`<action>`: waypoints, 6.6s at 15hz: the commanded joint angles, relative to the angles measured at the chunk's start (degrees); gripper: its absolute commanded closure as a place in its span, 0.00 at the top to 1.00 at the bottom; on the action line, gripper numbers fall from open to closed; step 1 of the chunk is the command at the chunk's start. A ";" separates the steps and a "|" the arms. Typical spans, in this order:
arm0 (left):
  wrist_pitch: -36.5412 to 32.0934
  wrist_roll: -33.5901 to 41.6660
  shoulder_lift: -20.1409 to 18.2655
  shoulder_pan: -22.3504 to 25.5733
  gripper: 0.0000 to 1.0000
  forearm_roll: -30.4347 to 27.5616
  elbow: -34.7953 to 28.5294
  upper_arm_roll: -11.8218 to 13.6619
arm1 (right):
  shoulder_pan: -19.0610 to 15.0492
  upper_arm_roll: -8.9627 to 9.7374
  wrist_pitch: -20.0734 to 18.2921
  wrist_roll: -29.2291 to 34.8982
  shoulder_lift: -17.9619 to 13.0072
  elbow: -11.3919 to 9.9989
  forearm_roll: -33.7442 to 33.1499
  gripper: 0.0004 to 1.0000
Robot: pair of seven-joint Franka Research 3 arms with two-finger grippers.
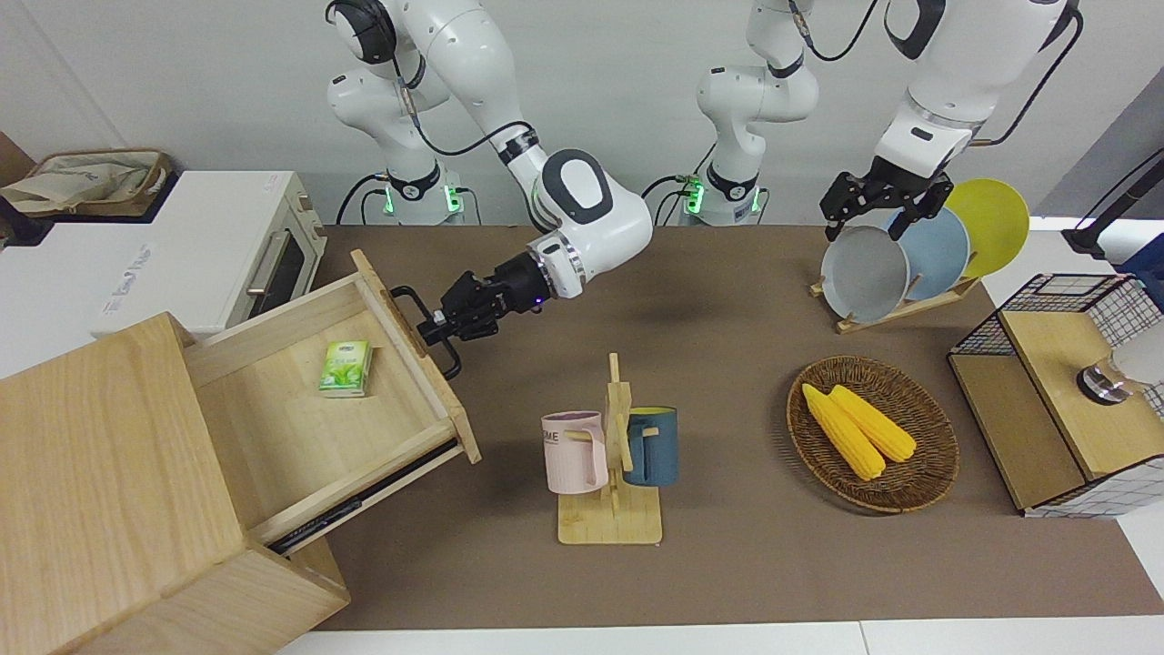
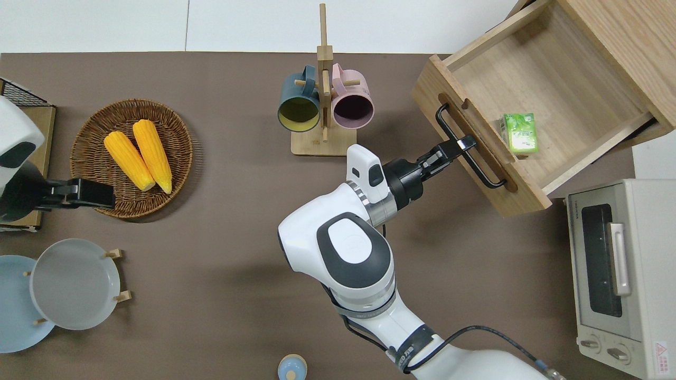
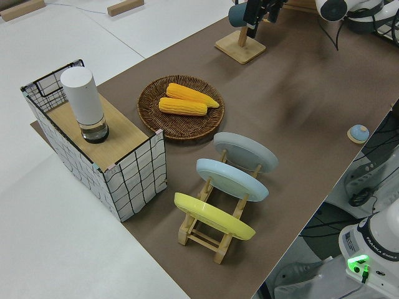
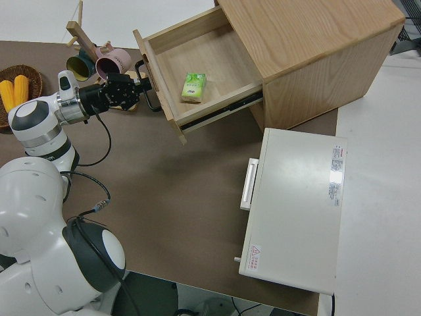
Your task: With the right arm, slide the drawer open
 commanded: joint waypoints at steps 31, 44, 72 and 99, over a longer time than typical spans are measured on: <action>-0.82 -0.06 -0.48 -0.15 1.00 0.73 0.12 0.17 | 3.86 2.27 -7.14 -2.38 0.43 3.32 0.38 0.99; -0.82 -0.06 -0.48 -0.15 1.00 0.73 0.12 0.17 | 6.33 4.47 -7.86 -1.94 0.08 6.22 9.60 0.99; -0.82 -0.06 -0.48 -0.15 1.00 0.73 0.12 0.17 | -12.82 -18.30 11.75 -27.51 -29.71 -1.59 83.17 0.99; -0.73 -0.06 -0.48 -0.15 1.00 0.73 0.12 0.17 | -14.94 -20.06 12.10 -27.52 -30.77 -1.95 78.78 0.99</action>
